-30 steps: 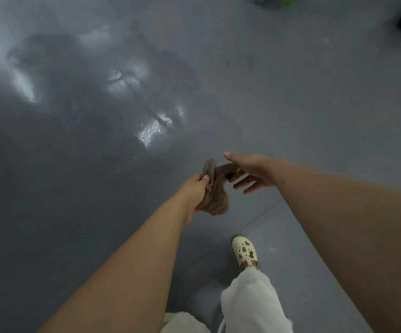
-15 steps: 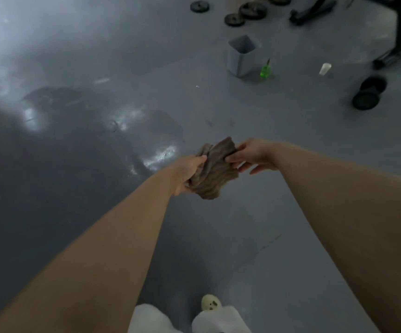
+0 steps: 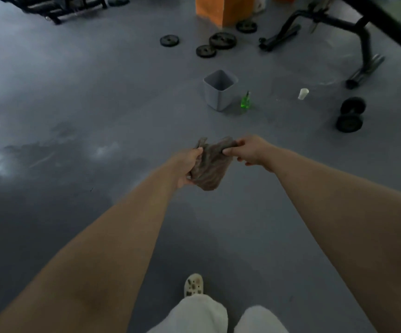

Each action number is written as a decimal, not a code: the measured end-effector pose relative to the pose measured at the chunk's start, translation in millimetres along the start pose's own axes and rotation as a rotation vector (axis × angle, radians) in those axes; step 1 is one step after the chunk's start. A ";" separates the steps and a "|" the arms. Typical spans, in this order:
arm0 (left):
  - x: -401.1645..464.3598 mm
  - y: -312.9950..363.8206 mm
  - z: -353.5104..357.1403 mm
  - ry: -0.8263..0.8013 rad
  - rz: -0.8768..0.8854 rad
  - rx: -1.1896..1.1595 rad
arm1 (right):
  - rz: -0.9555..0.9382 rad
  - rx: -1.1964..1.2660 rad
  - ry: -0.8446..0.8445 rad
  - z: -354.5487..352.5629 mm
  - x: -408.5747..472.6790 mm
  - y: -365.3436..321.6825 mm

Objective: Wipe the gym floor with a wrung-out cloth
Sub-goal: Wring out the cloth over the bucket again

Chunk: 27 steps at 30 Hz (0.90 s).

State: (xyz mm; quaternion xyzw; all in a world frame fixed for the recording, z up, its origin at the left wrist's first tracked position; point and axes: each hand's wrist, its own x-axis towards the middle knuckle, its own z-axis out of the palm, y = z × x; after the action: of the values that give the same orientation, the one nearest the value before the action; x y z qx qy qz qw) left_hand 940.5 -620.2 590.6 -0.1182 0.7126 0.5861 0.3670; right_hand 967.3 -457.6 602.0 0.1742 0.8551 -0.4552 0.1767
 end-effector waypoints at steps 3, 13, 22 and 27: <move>51.3 48.2 9.5 -0.010 -0.009 0.004 | -0.018 -0.034 0.058 -38.4 51.3 -9.2; 241.5 191.4 93.0 0.117 -0.021 -0.163 | -0.049 -0.206 0.055 -205.1 256.4 1.8; 395.9 317.3 166.4 0.225 -0.052 -0.300 | -0.120 -0.259 -0.127 -347.8 449.9 1.7; 491.7 363.7 175.8 0.261 -0.062 -0.296 | -0.149 -0.272 -0.132 -382.0 555.3 6.1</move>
State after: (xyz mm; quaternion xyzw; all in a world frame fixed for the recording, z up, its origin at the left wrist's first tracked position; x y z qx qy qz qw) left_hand 444.8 -225.8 529.9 -0.2680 0.6562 0.6526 0.2680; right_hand 428.3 -57.4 541.6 0.0547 0.9058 -0.3578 0.2202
